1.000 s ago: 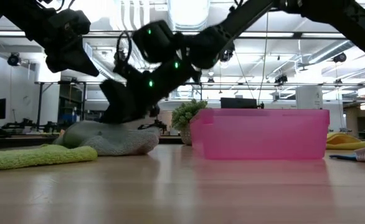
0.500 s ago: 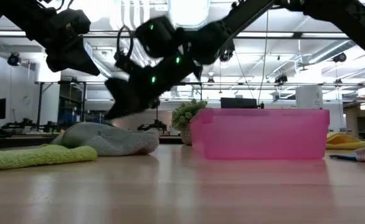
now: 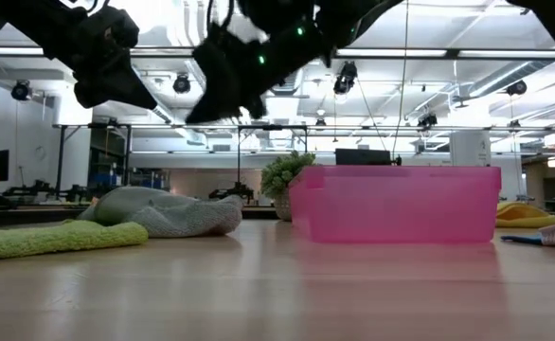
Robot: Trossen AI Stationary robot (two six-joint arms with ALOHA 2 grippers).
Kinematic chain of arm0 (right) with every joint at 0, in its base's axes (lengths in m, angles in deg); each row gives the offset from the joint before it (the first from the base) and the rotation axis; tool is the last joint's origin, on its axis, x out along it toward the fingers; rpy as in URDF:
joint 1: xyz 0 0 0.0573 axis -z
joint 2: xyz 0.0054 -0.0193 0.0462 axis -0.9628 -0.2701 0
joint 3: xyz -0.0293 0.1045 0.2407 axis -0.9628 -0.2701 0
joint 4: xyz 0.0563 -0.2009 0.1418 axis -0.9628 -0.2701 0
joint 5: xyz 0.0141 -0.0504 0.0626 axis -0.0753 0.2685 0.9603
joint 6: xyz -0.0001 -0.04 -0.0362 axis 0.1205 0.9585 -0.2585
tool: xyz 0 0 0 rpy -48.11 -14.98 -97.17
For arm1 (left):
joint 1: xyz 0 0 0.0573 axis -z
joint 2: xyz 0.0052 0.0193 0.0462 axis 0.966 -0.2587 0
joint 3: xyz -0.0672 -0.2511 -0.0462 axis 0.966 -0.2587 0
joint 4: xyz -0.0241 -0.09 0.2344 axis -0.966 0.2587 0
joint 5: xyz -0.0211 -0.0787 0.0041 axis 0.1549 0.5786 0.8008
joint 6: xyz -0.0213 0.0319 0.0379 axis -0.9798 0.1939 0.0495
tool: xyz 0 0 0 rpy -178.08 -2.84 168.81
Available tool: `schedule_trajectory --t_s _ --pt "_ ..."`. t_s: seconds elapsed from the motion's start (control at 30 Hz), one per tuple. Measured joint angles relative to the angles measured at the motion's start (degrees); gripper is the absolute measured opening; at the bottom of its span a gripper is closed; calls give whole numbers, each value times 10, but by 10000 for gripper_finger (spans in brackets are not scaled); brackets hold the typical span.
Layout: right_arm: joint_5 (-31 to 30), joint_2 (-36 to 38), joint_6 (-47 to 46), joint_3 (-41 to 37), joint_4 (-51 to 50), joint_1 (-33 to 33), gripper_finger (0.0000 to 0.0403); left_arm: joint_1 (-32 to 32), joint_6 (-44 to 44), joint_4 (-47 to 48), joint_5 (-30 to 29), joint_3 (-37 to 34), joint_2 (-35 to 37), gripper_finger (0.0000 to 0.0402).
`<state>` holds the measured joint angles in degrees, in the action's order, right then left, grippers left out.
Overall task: Fold microfiber towels
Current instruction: Fold the gray towel
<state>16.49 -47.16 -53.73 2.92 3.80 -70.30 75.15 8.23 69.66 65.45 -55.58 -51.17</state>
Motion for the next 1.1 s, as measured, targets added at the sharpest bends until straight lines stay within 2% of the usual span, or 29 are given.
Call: schedule_trajectory --t_s 0.23,0.3,0.43,0.63,0.73,0.9,1.0,1.1 --pt "3 -72 -36 11 13 9 115 0 0 -3 0 0 0 0" --pt "25 -100 -49 33 6 17 140 0 2 -4 -1 0 0 0" --pt "91 -158 -73 101 -30 37 183 0 5 -4 -2 0 0 0" --pt "106 -226 -60 228 -172 53 222 0 5 -6 -7 0 0 0" --pt "147 -254 -49 278 -218 55 227 0 5 -5 -20 -1 0 0" --pt "248 -286 -46 330 -232 52 214 0 18 -10 -28 -1 0 0" --pt "255 -291 -46 342 -236 47 185 0 19 -15 -28 -1 0 0" --pt "255 -291 -40 344 -238 43 136 0 20 -14 -29 -1 0 0"
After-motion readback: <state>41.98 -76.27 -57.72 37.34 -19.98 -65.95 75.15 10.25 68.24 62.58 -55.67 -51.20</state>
